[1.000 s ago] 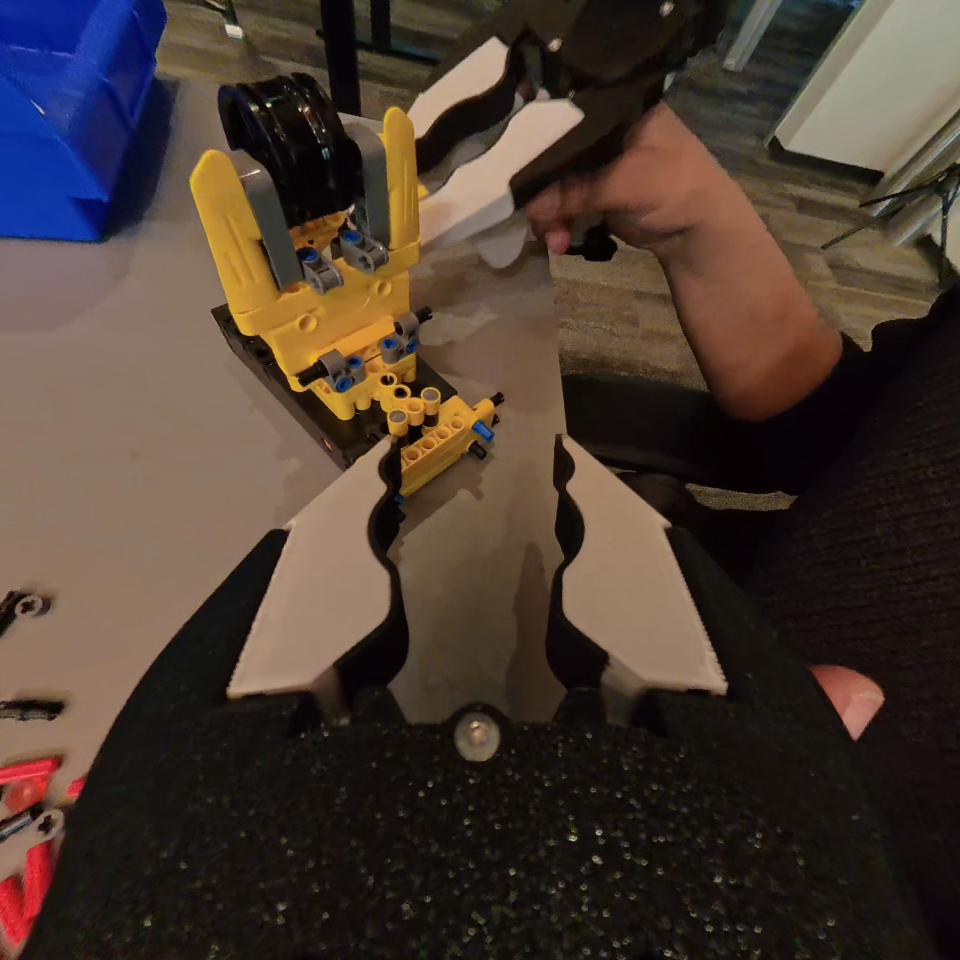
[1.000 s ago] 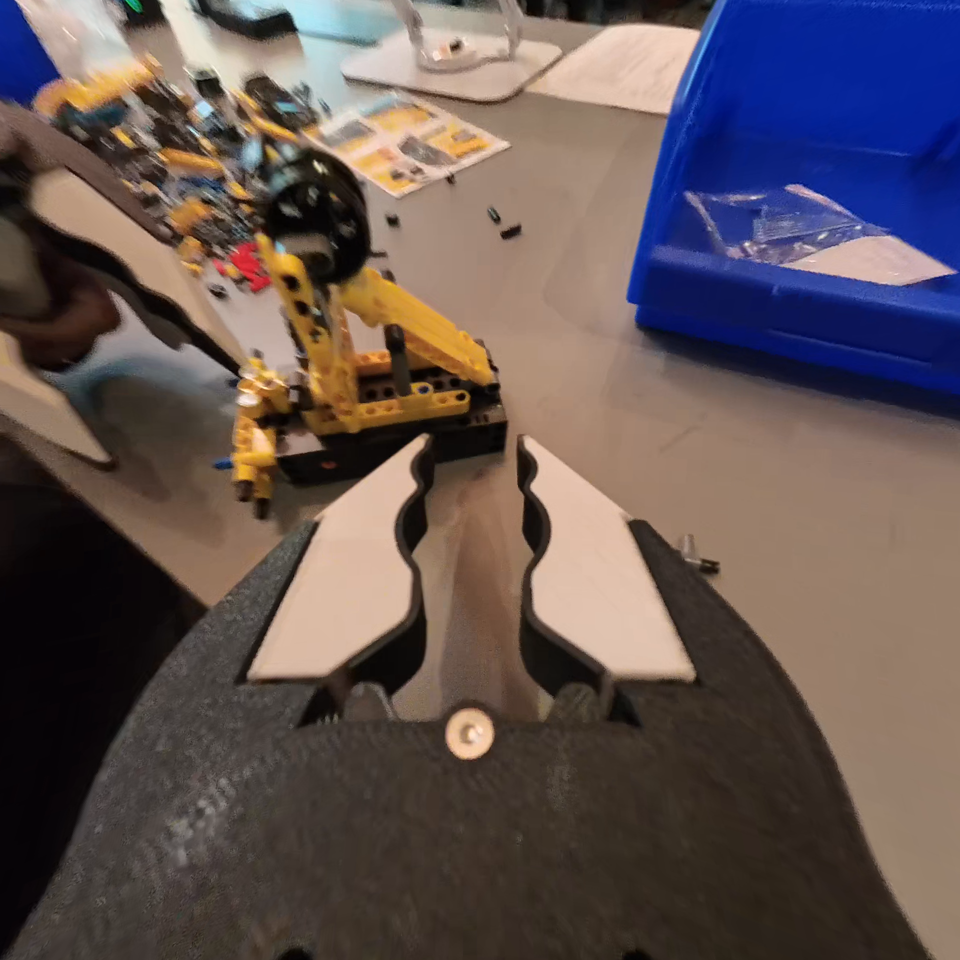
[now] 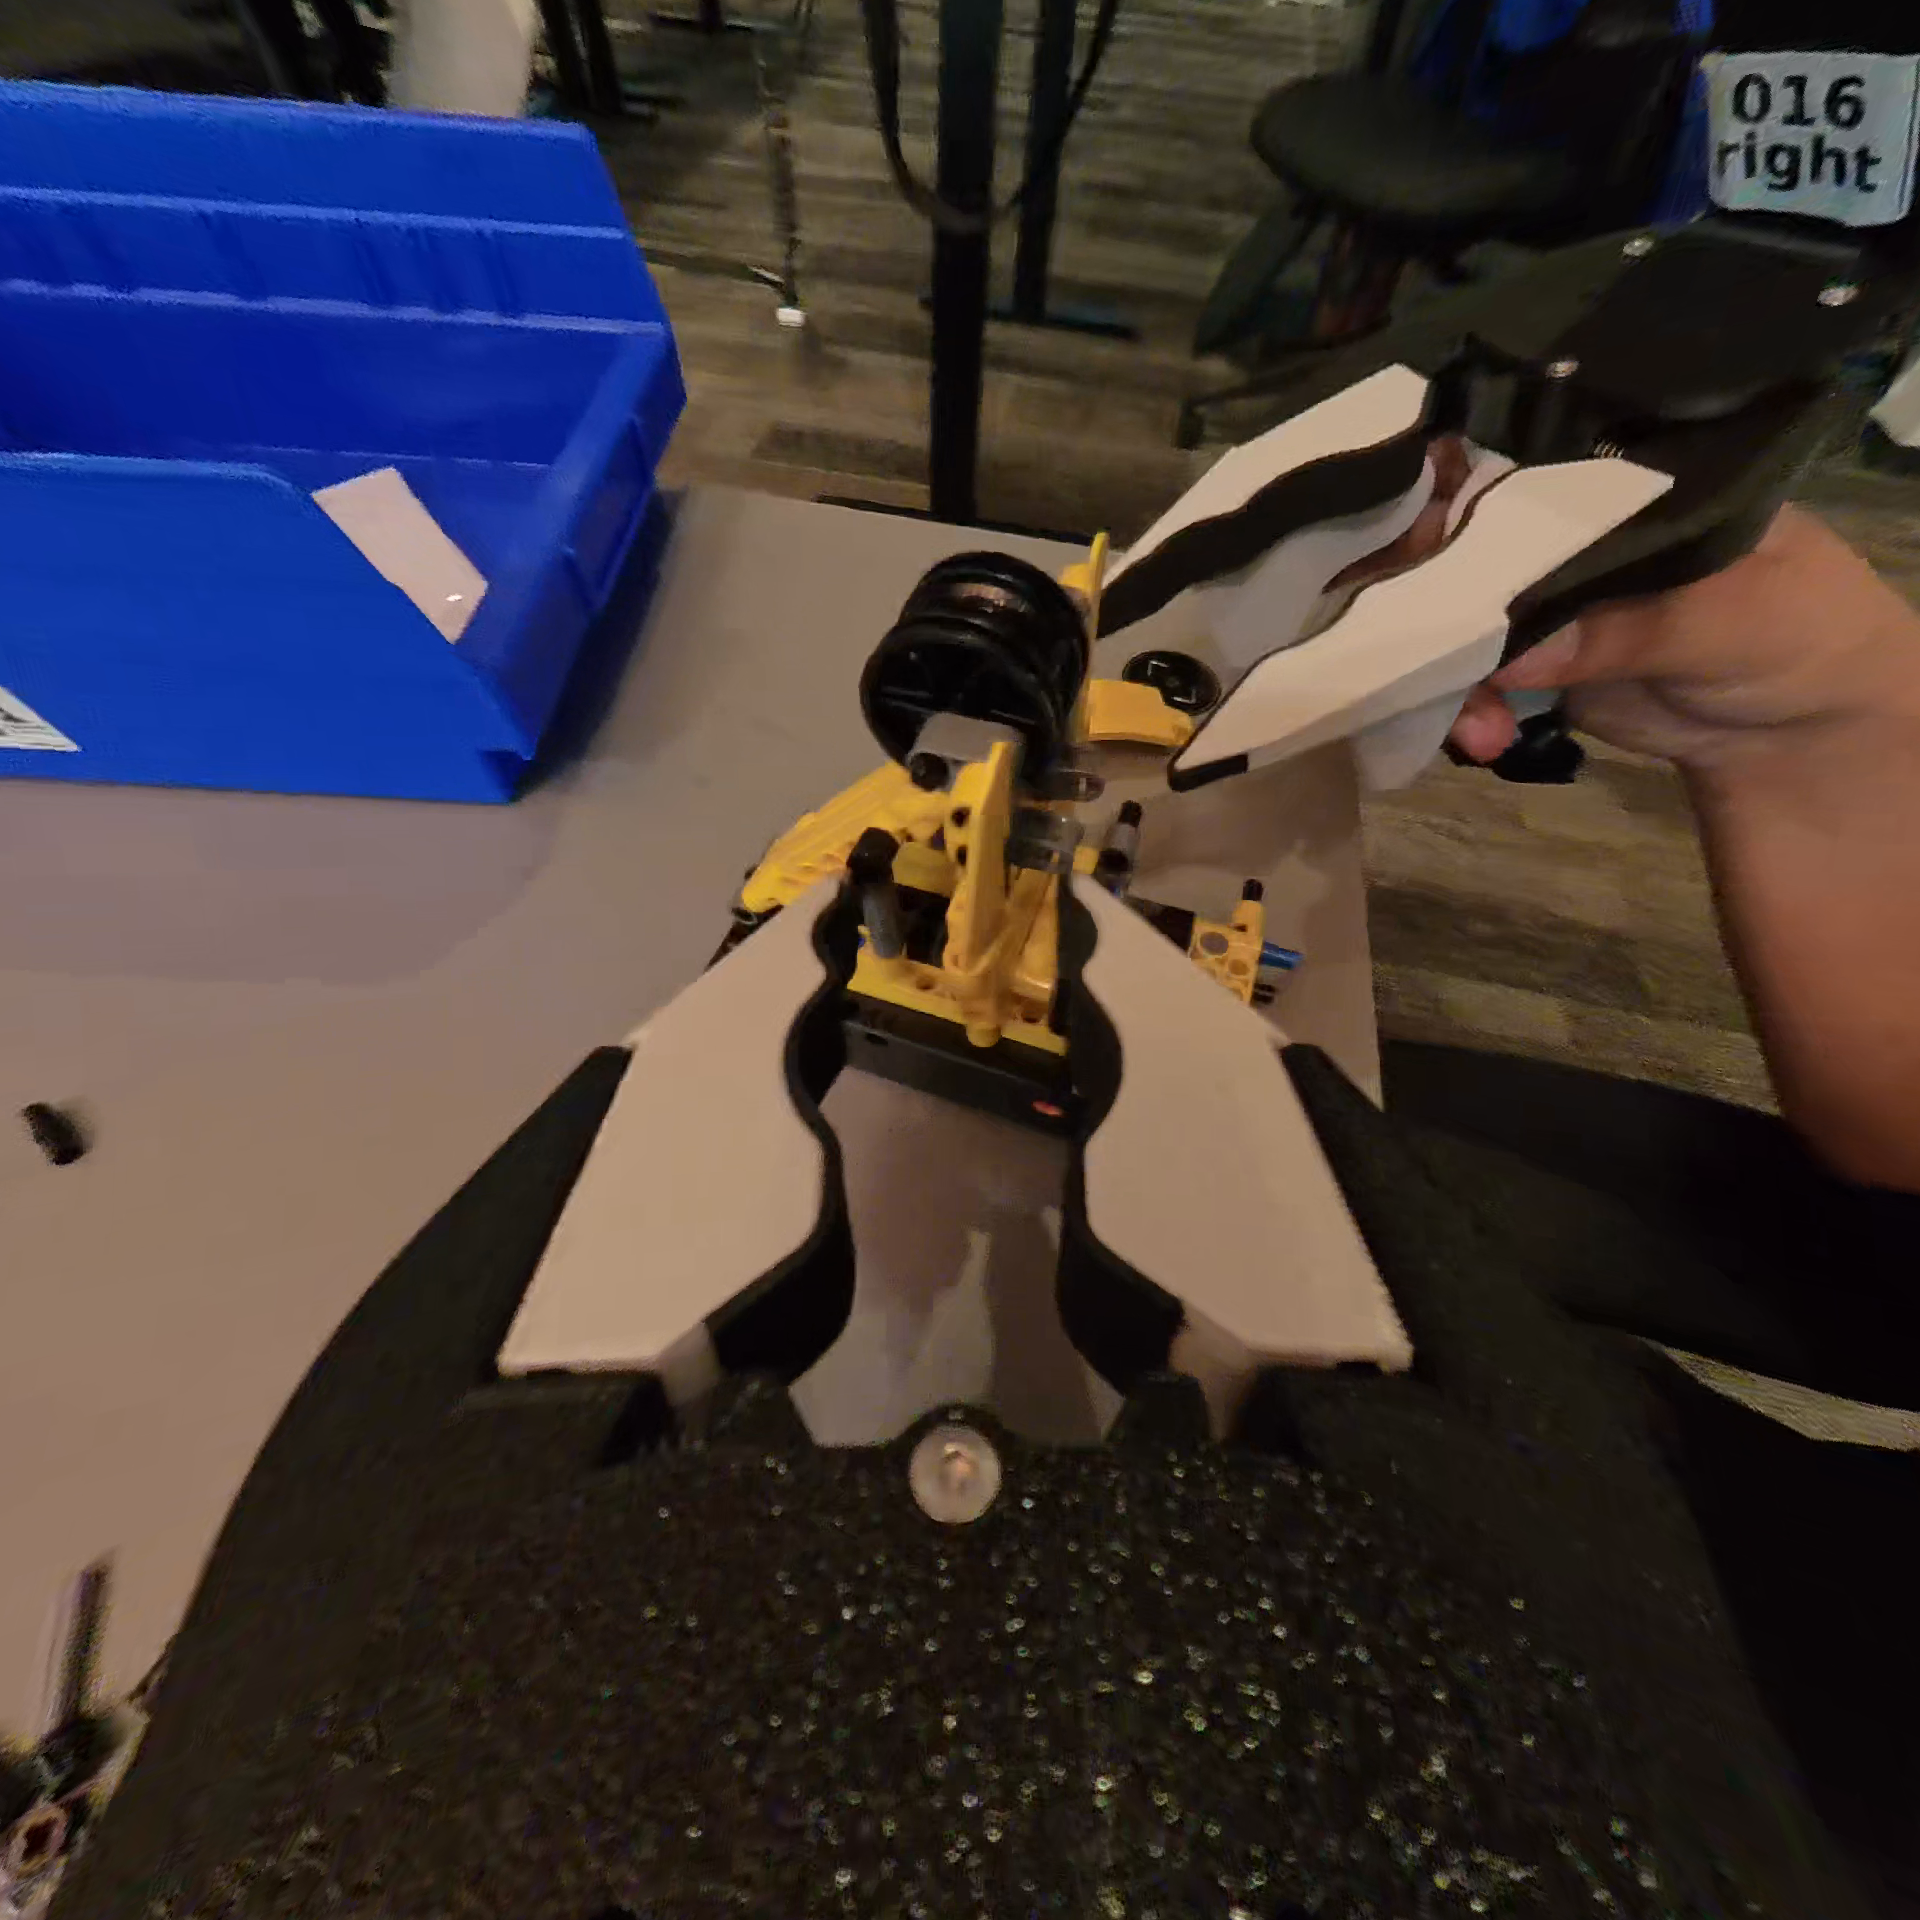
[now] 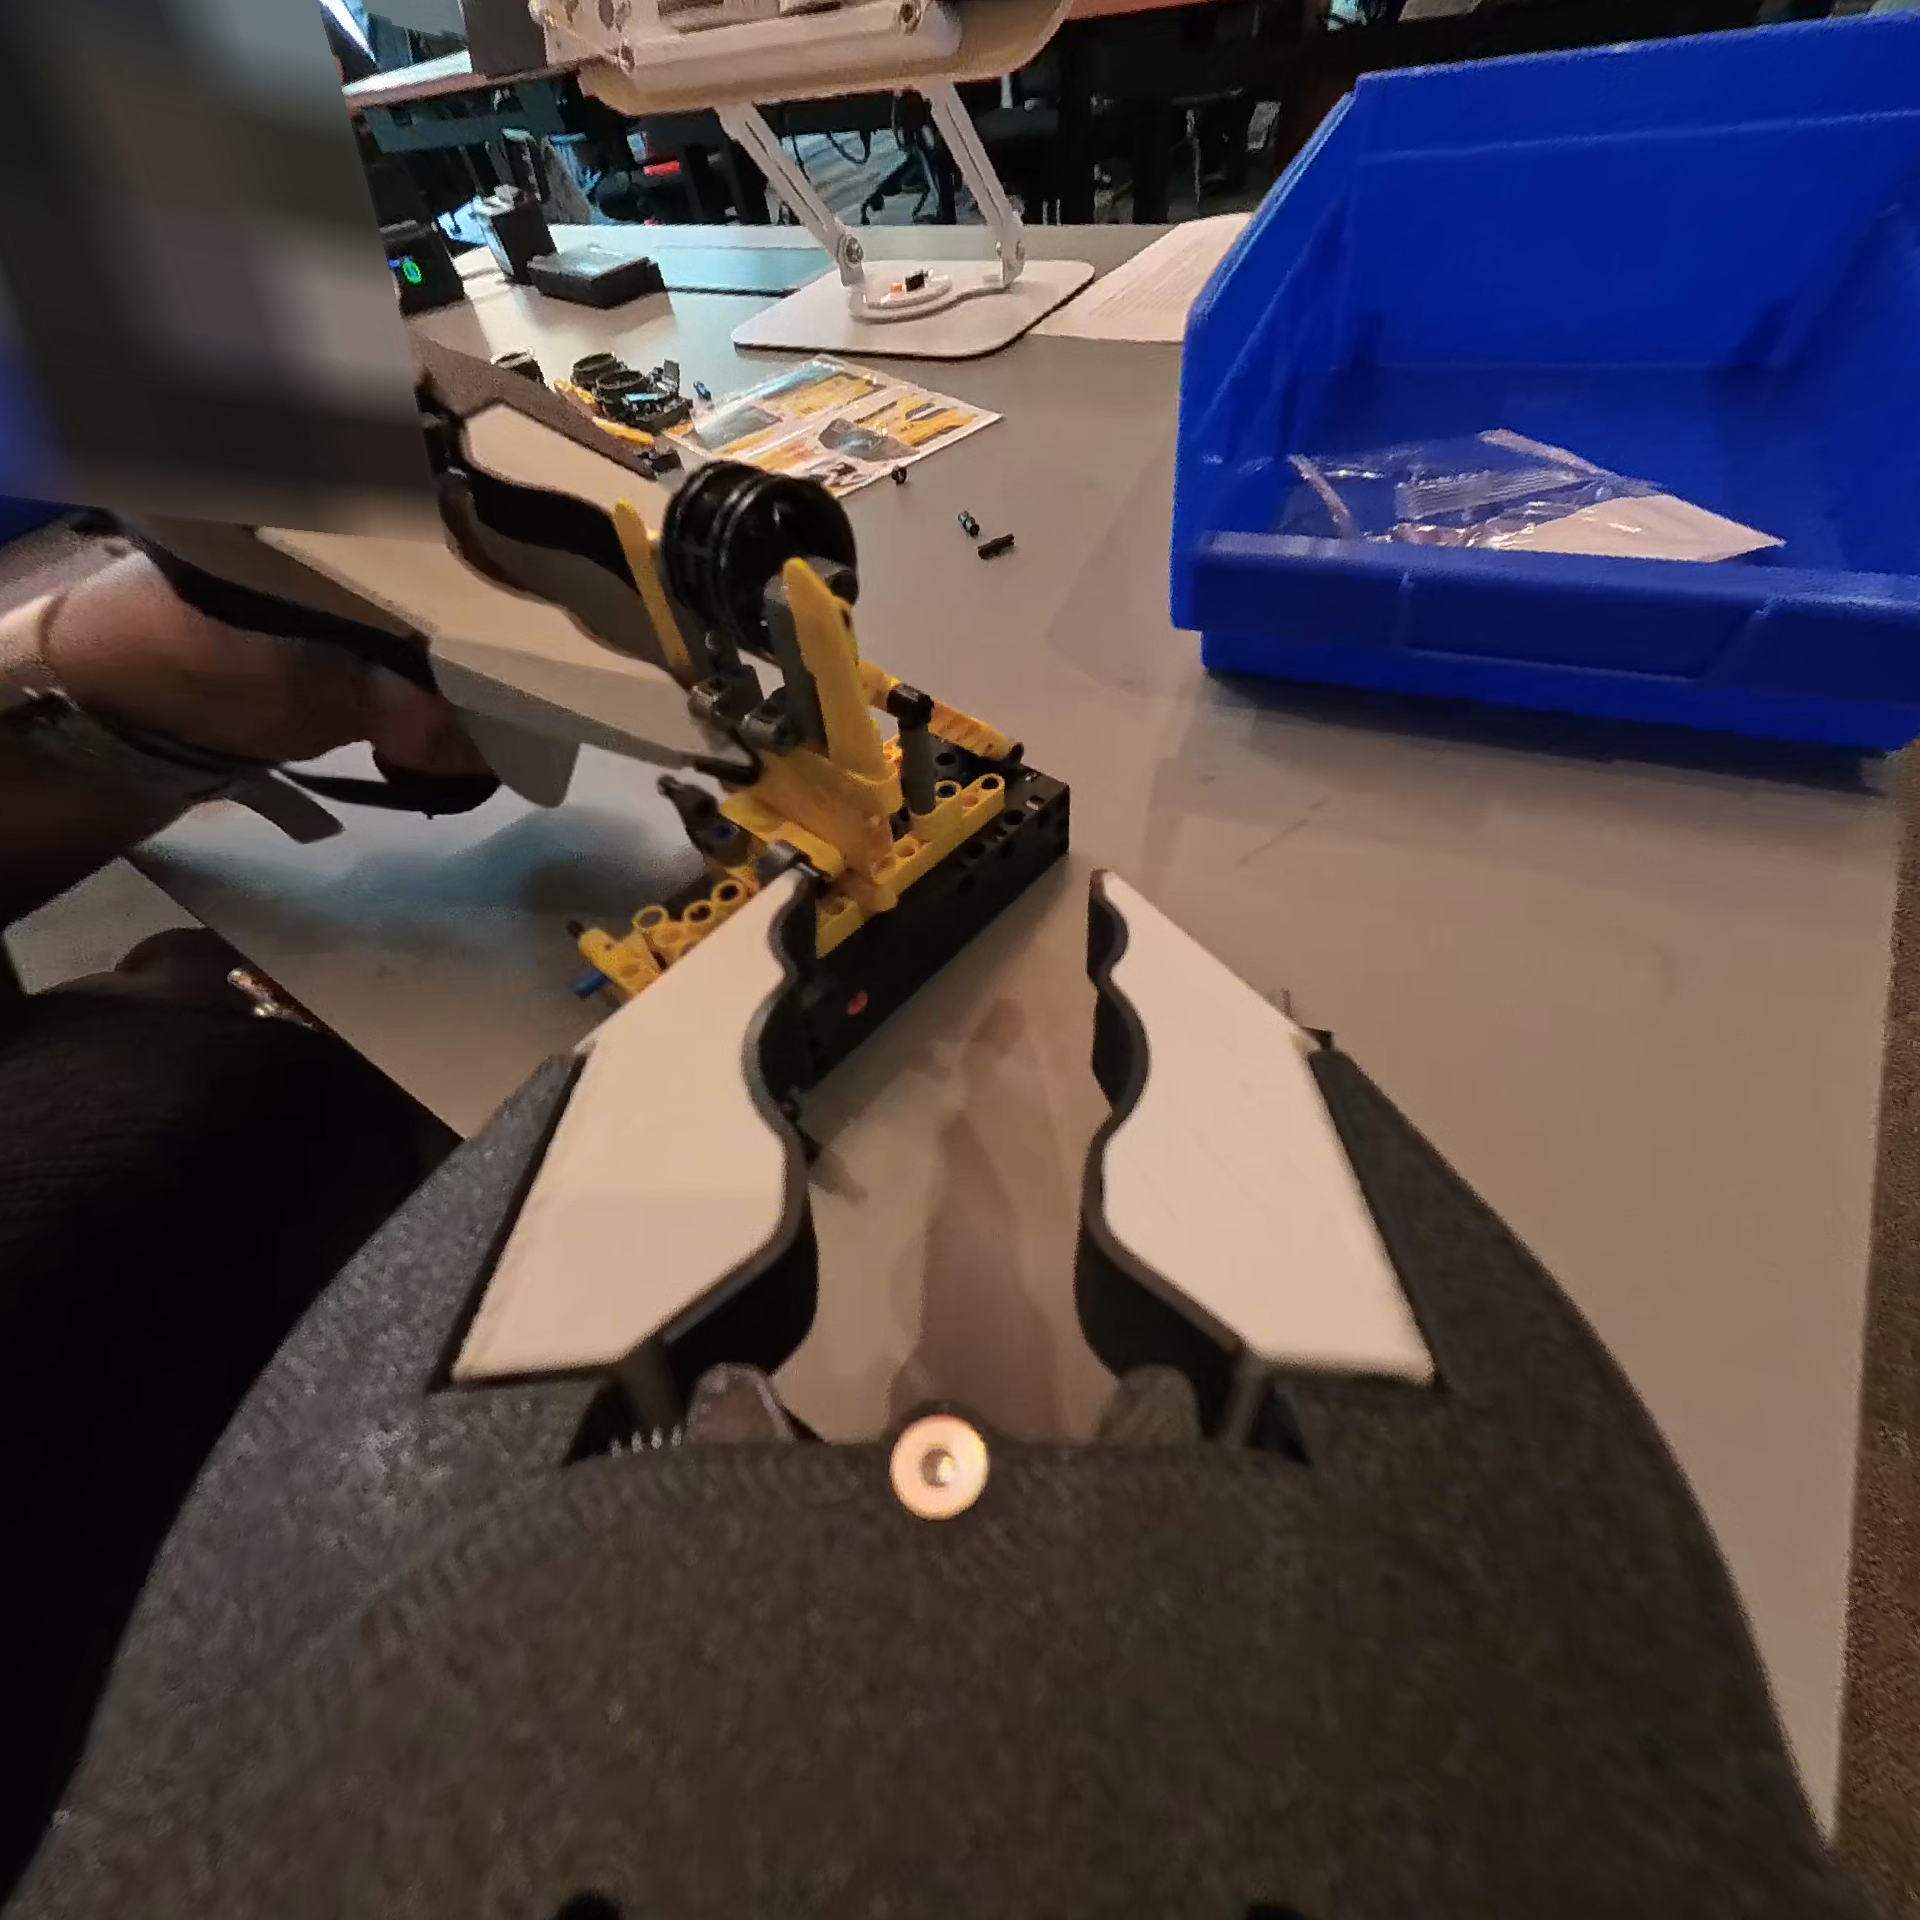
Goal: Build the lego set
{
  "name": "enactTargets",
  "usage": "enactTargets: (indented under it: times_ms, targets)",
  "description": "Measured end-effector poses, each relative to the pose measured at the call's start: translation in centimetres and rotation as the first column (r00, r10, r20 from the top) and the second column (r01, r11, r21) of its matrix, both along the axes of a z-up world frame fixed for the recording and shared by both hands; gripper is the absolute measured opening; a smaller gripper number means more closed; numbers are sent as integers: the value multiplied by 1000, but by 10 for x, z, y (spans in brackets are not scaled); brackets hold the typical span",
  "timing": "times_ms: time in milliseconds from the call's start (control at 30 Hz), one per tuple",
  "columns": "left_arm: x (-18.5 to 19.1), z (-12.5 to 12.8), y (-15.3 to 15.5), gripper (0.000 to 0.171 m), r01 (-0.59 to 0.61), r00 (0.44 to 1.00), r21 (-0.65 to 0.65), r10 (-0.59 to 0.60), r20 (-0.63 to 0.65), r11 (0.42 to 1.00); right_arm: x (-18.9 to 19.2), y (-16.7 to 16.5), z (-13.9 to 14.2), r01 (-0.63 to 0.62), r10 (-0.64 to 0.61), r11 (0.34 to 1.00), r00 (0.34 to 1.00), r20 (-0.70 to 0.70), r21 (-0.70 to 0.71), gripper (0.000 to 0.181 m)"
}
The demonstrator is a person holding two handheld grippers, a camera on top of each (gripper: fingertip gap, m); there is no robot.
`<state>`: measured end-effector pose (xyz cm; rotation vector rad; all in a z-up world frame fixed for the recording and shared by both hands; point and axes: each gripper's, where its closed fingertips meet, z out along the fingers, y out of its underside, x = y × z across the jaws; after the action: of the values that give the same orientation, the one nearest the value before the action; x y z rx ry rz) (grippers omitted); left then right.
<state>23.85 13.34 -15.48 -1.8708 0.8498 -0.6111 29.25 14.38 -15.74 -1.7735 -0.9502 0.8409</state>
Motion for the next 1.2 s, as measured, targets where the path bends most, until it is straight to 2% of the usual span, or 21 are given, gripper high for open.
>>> enactTargets:
  times_ms: [33,167,267,333,400,500,533,633,733,833,900,1000,1033,1067,1133,1200]
  targets:
    - [-1,0,2,32,-6,1000,-15,6,16,1000,1,1,2,2,-2,1000,1000,-16,3,52]
    - [-15,4,15,31,-89,987,-69,98,131,994,0,3,16,13,-10,1000,995,-100,29,52]
    - [-38,11,30,30,-195,940,-108,218,262,975,-6,5,31,42,-28,996,986,-165,82,52]
    - [-56,20,38,30,-237,867,-173,288,406,956,-14,6,40,71,-46,989,981,-187,132,53]
    - [-73,29,42,30,-237,757,-254,342,557,938,-25,6,42,90,-58,979,983,-173,185,57]
    - [-90,41,42,30,-206,606,-322,379,699,924,-47,5,36,95,-68,963,991,-112,252,79]
    - [-90,43,39,30,-170,575,-341,374,728,925,-56,3,31,83,-62,961,994,-87,265,88]
    - [-82,51,28,29,-31,468,-401,368,803,915,-78,-3,20,52,-58,950,998,10,309,92]
    - [-83,57,24,30,-13,397,-419,389,831,908,-92,-11,21,34,-59,920,997,51,390,92]
    - [-88,62,22,29,-10,306,-440,421,854,898,-100,-13,32,105,-131,868,991,20,485,92]
    - [-87,62,17,30,7,254,-458,441,861,889,-98,-12,44,182,-205,808,978,-21,560,90]
    - [-82,57,8,30,3,220,-477,465,857,879,-99,-24,56,173,-201,721,979,-37,670,76]
    - [-83,57,5,30,6,201,-481,470,859,877,-100,-29,56,144,-178,707,984,-22,692,61]
    - [-84,56,4,30,13,196,-483,472,860,875,-100,-32,57,129,-165,700,986,-17,702,60]
    - [-82,55,0,30,64,243,-478,451,859,876,-99,-34,60,120,-133,720,991,-33,684,60]
    - [-83,55,-6,31,105,288,-468,423,859,878,-98,-35,60,101,-80,774,995,-62,625,60]
